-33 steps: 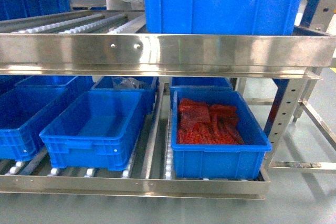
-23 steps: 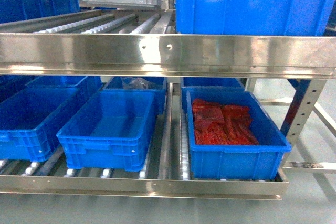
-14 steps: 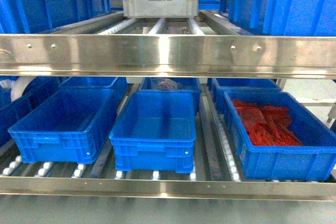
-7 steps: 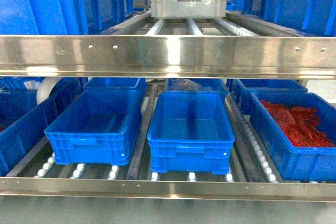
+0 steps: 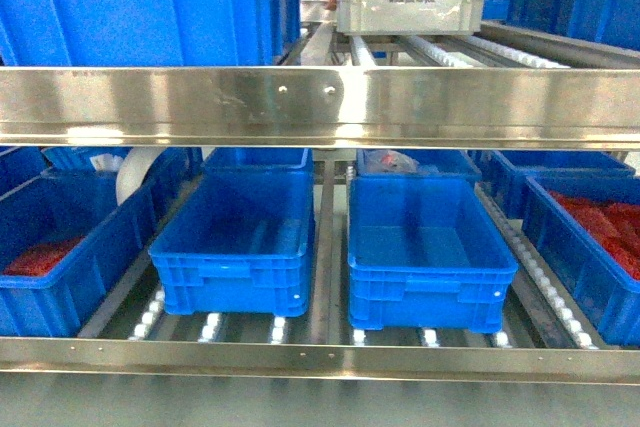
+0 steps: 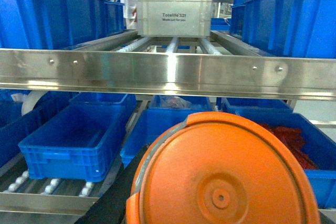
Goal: Sort blue parts and orange caps into right shelf containers
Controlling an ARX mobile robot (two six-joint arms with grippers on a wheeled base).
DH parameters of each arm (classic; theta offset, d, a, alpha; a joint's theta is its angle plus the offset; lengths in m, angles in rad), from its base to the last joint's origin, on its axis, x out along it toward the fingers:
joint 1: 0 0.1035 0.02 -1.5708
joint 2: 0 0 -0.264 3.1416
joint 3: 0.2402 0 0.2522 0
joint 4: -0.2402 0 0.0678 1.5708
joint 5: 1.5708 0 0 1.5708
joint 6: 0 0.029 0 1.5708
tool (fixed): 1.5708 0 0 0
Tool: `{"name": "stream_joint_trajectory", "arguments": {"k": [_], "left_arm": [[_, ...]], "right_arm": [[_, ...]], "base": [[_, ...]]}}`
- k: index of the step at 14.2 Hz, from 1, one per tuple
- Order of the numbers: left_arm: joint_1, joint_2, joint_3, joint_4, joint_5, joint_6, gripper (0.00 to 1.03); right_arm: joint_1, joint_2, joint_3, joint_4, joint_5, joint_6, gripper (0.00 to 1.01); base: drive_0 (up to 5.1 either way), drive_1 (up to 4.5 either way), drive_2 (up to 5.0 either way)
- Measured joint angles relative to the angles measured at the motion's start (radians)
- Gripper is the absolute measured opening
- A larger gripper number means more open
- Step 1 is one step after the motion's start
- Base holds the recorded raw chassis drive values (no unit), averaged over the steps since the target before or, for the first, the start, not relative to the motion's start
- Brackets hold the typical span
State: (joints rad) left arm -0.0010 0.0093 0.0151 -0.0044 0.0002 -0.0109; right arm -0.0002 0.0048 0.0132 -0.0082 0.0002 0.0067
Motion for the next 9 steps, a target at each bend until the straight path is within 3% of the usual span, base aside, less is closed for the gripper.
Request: {"name": "stream_joint_trajectory", "arguments": {"k": [9], "left_arm": [[0.0,0.0,0.0,-0.003,-0.002,0.0,0.43]], "right_arm": [[0.0,0.0,0.0,0.002,-0.004,0.0,0.44]], "base": [[0.0,0.0,0.0]]}}
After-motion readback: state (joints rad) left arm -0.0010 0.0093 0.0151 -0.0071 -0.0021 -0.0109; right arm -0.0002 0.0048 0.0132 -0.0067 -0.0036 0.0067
